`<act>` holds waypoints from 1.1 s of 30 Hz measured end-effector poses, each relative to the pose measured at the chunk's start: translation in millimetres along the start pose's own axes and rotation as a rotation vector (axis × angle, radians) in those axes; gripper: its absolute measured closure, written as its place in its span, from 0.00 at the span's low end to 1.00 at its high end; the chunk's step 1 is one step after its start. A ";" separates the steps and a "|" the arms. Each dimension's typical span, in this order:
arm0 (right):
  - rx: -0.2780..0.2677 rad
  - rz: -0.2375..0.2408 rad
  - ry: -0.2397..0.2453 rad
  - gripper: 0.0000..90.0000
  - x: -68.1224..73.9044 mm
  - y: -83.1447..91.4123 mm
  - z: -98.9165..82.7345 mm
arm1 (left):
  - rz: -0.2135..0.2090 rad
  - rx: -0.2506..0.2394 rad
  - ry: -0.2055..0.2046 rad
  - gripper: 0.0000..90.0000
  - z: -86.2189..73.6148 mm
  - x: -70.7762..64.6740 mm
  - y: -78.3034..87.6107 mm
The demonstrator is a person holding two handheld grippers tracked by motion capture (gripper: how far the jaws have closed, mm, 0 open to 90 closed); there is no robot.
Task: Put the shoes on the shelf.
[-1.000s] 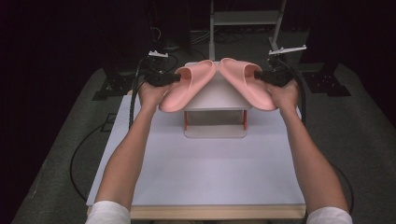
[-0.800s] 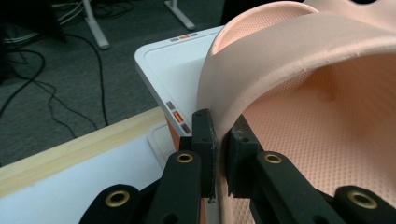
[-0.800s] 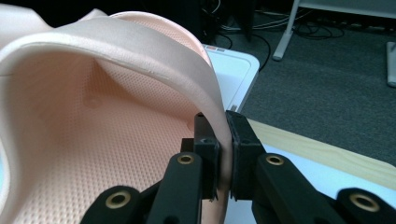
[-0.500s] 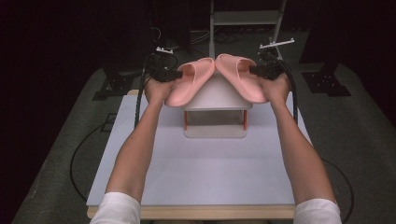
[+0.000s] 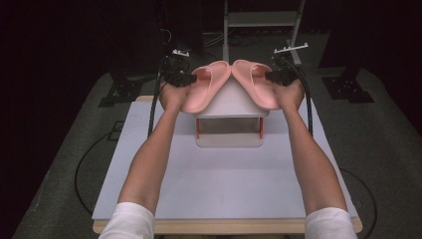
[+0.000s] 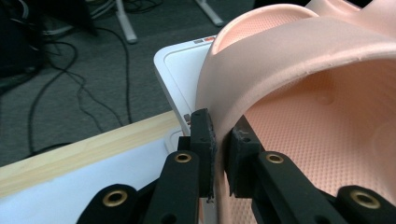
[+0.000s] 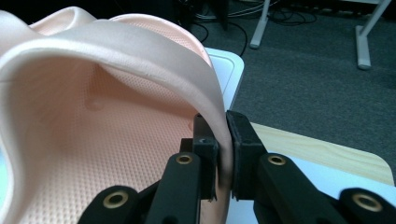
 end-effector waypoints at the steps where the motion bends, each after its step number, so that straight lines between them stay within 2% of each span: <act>1: 0.000 -0.003 -0.001 0.91 0.4 -0.1 0.1 | -0.006 0.000 0.005 0.90 0.4 -1.4 -0.3; 3: 0.000 -0.003 -0.008 0.89 1.6 0.0 0.0 | -0.019 0.004 0.008 0.85 0.6 -5.6 -1.0; 6: 0.008 -0.002 -0.003 0.85 5.1 -0.1 -1.4 | 0.003 0.002 -0.018 0.82 0.4 -11.0 -0.9; 11: 0.010 0.019 0.005 0.78 8.0 1.1 -3.2 | -0.048 -0.006 0.015 0.77 -2.6 -9.3 1.5; 15: 0.002 0.049 0.004 0.71 9.4 3.8 -4.1 | -0.064 -0.017 -0.005 0.68 -4.4 -11.7 5.8; 17: -0.004 0.076 -0.009 0.65 8.8 5.8 -5.8 | -0.060 -0.034 -0.026 0.66 -5.6 -13.3 9.4; 19: -0.013 0.083 -0.005 0.62 8.1 7.9 -8.5 | -0.065 -0.042 -0.031 0.63 -7.9 -14.8 11.2; 24: -0.032 0.125 -0.013 0.53 2.5 15.3 -16.3 | -0.091 -0.072 -0.046 0.61 -15.7 -13.6 18.1; 27: -0.061 0.158 -0.020 0.53 -1.6 22.9 -21.2 | -0.115 -0.082 -0.049 0.61 -19.9 -11.8 23.1; 29: -0.063 0.179 -0.019 0.53 -3.4 27.0 -25.1 | -0.122 -0.074 -0.067 0.63 -23.2 -11.2 25.4; 33: -0.088 0.206 -0.015 0.59 -7.2 34.2 -33.0 | -0.135 -0.085 -0.077 0.72 -29.8 -9.9 30.4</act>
Point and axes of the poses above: each handheld gripper's, and its own axes: y roughly backward along the jaws, z roughly out of its top, x roughly to its left, the point moved 5 cm from there along -y, roughly forward along the jaws, and after that the axes turned 8 degrees about x, right-handed, at the moved point
